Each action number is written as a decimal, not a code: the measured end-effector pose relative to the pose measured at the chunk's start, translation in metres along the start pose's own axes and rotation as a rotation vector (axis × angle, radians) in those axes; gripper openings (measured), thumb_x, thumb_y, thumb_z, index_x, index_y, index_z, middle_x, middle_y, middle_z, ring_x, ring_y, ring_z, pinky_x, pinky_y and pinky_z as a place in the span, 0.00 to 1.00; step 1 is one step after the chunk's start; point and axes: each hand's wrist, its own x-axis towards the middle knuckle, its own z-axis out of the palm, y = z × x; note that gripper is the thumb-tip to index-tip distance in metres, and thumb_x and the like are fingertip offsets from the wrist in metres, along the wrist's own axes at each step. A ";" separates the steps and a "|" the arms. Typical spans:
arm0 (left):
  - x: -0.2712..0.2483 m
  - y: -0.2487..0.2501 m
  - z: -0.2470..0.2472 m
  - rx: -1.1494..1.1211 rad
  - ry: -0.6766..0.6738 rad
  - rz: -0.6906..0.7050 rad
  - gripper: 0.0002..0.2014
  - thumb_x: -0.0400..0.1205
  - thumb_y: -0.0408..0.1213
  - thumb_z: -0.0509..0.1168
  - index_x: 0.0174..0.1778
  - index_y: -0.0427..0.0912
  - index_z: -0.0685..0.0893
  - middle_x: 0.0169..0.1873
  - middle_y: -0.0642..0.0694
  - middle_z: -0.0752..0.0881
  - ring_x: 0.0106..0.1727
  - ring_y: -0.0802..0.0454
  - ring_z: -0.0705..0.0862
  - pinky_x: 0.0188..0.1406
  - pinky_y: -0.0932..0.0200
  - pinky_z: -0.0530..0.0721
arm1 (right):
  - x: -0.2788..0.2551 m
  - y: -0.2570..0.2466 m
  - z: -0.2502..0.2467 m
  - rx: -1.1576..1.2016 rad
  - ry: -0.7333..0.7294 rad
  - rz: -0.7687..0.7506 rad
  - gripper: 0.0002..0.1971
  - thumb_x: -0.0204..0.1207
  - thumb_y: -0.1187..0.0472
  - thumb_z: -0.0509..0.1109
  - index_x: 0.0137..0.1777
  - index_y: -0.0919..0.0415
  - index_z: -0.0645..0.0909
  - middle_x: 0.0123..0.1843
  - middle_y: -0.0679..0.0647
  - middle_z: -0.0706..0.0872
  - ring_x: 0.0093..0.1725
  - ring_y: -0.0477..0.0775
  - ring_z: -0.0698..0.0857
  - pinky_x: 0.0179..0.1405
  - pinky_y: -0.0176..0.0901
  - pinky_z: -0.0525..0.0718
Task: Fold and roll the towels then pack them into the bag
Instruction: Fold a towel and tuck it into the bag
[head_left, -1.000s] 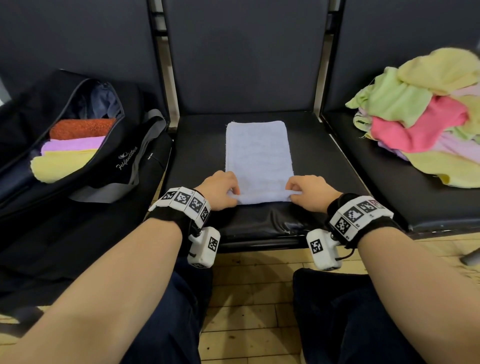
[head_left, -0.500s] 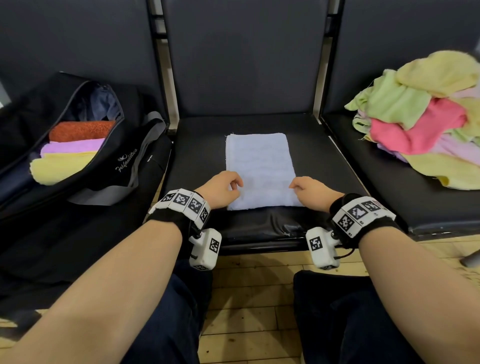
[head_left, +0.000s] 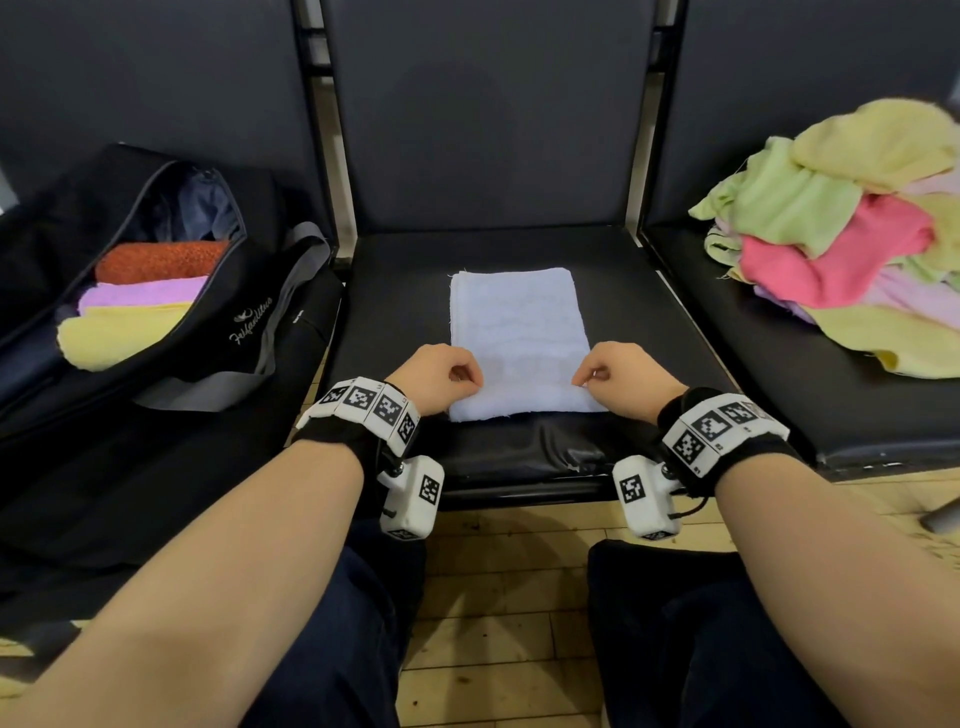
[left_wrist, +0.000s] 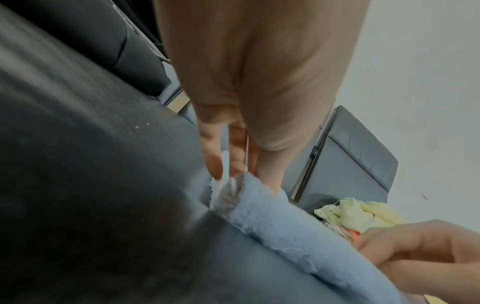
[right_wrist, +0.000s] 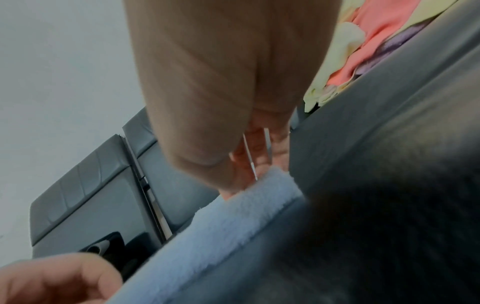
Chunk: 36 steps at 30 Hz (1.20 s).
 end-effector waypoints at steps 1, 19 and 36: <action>0.000 0.000 0.000 -0.004 0.007 -0.005 0.03 0.78 0.33 0.69 0.43 0.38 0.88 0.41 0.48 0.87 0.42 0.54 0.83 0.45 0.68 0.79 | -0.002 0.001 -0.002 0.024 -0.016 0.008 0.11 0.76 0.70 0.64 0.48 0.60 0.87 0.46 0.46 0.79 0.48 0.50 0.80 0.53 0.38 0.75; -0.002 0.004 0.002 -0.008 -0.103 -0.078 0.20 0.87 0.35 0.56 0.75 0.40 0.67 0.56 0.45 0.77 0.53 0.50 0.77 0.57 0.61 0.73 | -0.002 0.008 0.001 -0.021 -0.118 0.052 0.18 0.87 0.66 0.54 0.73 0.60 0.75 0.67 0.62 0.72 0.67 0.62 0.75 0.67 0.41 0.68; 0.008 -0.003 0.008 0.025 0.067 0.004 0.02 0.80 0.34 0.67 0.46 0.44 0.80 0.48 0.49 0.76 0.50 0.49 0.77 0.56 0.55 0.77 | 0.003 0.001 -0.001 -0.114 0.066 -0.071 0.13 0.78 0.73 0.61 0.50 0.62 0.87 0.49 0.54 0.77 0.48 0.54 0.77 0.60 0.51 0.78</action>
